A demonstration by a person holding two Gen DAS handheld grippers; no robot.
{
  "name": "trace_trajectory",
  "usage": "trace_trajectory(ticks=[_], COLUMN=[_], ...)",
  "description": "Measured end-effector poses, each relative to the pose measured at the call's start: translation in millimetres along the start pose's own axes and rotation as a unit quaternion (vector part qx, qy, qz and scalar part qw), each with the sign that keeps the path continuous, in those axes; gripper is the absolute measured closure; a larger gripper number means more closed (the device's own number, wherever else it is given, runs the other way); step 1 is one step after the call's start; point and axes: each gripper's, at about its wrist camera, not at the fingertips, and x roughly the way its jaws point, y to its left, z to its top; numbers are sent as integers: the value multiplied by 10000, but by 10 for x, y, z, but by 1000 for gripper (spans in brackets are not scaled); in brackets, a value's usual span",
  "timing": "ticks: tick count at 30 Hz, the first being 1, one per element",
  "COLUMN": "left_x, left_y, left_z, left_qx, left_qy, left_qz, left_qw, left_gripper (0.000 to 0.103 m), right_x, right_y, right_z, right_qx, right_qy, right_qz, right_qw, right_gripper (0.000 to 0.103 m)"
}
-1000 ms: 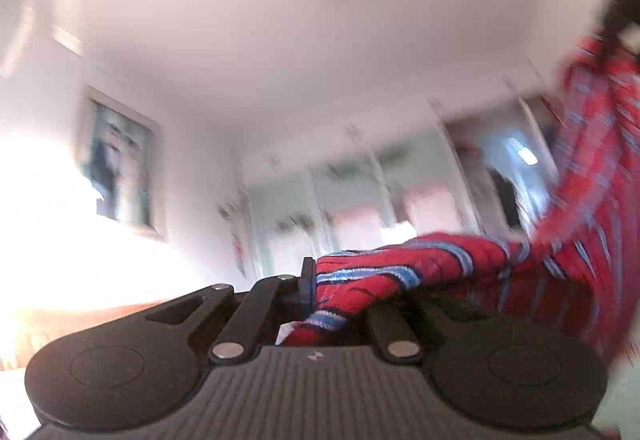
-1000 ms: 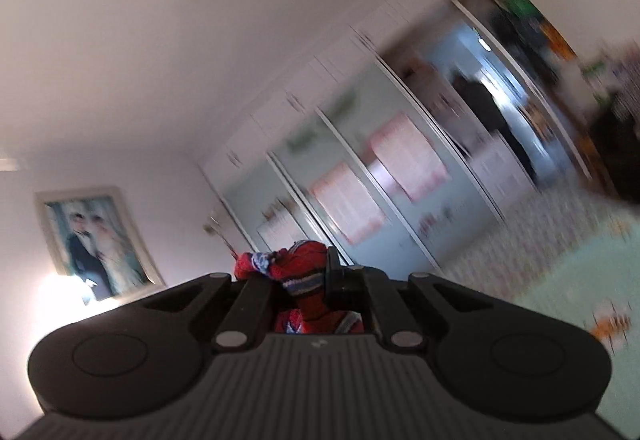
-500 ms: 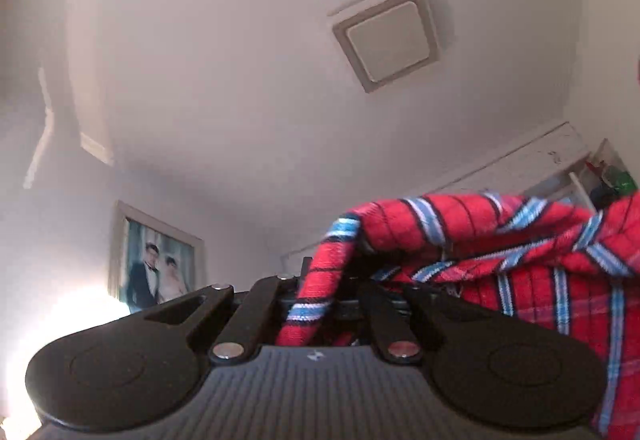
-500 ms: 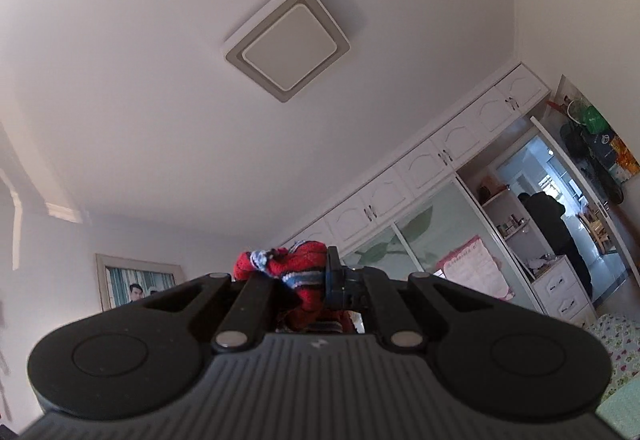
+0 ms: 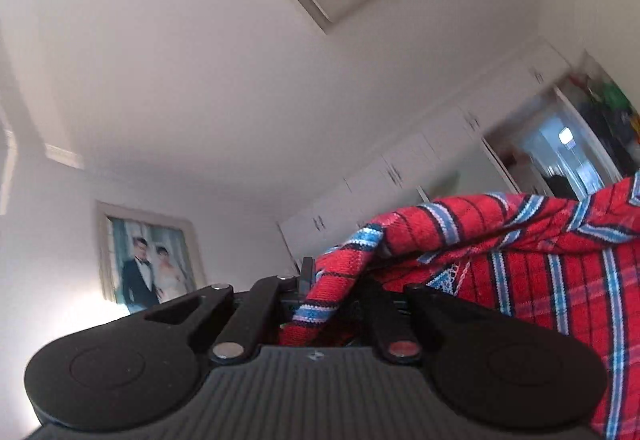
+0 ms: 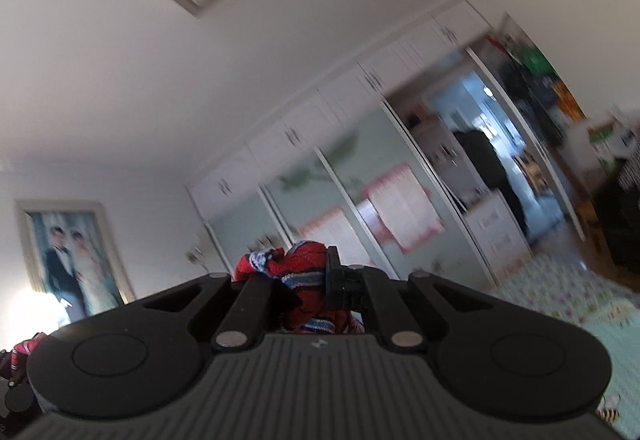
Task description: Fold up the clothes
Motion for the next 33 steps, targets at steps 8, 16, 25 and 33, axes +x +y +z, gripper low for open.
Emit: trace_trajectory(ticks=[8, 16, 25, 33], left_x=[431, -333, -1207, -1547], left_y=[-1226, -2586, -2402, -2196], left_z=[-1576, -3569, -4353, -4346], left_qx=[296, 611, -233, -535], left_qy=[1150, 3630, 5178, 5092], left_qz=[-963, -3271, -3578, -3723], left_qw=[9882, 8704, 7767, 7741], left_gripper=[98, 77, 69, 66], right_x=[1194, 1333, 193, -635], right_y=[-1031, -2453, -2660, -1809], right_z=[-1312, -3069, -3721, -4104], right_qx=[-178, 486, 56, -2834], right_qy=[1032, 3337, 4070, 4025], right_qz=[-1055, -1796, -997, -557], right_qw=[9889, 9241, 9080, 8687], right_gripper=[93, 76, 55, 48])
